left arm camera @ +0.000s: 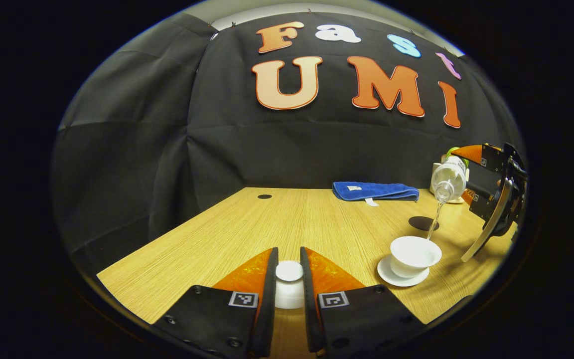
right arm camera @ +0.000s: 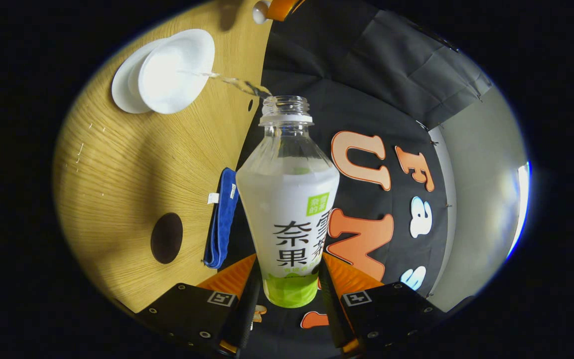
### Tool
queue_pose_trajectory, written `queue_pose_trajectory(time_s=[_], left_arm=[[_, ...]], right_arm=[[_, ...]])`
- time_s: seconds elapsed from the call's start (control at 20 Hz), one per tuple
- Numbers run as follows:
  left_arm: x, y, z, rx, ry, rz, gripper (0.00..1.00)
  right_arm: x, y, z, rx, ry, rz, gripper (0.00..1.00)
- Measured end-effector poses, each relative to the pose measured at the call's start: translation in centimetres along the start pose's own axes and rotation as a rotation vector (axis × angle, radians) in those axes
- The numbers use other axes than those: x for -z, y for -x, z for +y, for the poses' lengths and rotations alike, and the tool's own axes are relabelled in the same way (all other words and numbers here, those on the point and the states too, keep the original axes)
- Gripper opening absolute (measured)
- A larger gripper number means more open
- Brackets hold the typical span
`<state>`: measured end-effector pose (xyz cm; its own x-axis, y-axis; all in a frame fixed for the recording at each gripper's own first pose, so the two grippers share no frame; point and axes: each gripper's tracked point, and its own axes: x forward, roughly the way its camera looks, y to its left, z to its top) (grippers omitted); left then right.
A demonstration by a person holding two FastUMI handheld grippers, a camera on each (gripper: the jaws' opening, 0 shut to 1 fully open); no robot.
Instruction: Open the teacup lid with one hand, grasp the water bottle and pour water into the teacup with the other hand; after pouring, place the water bottle on the coaster and then close the teacup lid.
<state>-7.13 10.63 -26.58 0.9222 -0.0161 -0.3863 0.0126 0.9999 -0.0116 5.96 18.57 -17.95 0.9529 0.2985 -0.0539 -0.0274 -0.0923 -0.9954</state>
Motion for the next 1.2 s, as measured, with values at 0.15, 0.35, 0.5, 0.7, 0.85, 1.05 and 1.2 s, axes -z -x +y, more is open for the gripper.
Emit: queue_pose_trajectory(time_s=[0.15,0.35,0.5,0.7,0.85,1.05,1.2], left_arm=[[-0.3,0.0,0.1,0.001,0.007,-0.008,0.3],[-0.4,0.1,0.5,-0.013,-0.004,-0.006,0.3],[-1.0,0.3,0.4,-0.013,-0.002,-0.018,0.29],[-1.2,0.4,0.5,-0.01,-0.005,-0.022,0.3],[-1.1,0.4,0.7,-0.012,-0.002,-0.022,0.3],[-1.1,0.7,0.8,-0.015,-0.002,-0.017,0.3],[-1.0,0.9,0.8,-0.019,-0.008,-0.016,0.3]], right_arm=[[-0.1,-0.5,-1.7,0.026,0.029,-0.018,0.63],[-0.4,-1.2,-3.2,0.043,0.061,-0.038,0.63],[-0.6,-1.3,-3.9,0.059,0.085,-0.051,0.63],[-0.9,-1.5,-5.2,0.097,0.129,-0.064,0.63],[-1.1,-1.5,-5.3,0.12,0.164,-0.074,0.63],[-1.6,-1.4,-5.1,0.133,0.2,-0.091,0.63],[-2.5,-1.0,-5.0,0.164,0.259,-0.119,0.63]])
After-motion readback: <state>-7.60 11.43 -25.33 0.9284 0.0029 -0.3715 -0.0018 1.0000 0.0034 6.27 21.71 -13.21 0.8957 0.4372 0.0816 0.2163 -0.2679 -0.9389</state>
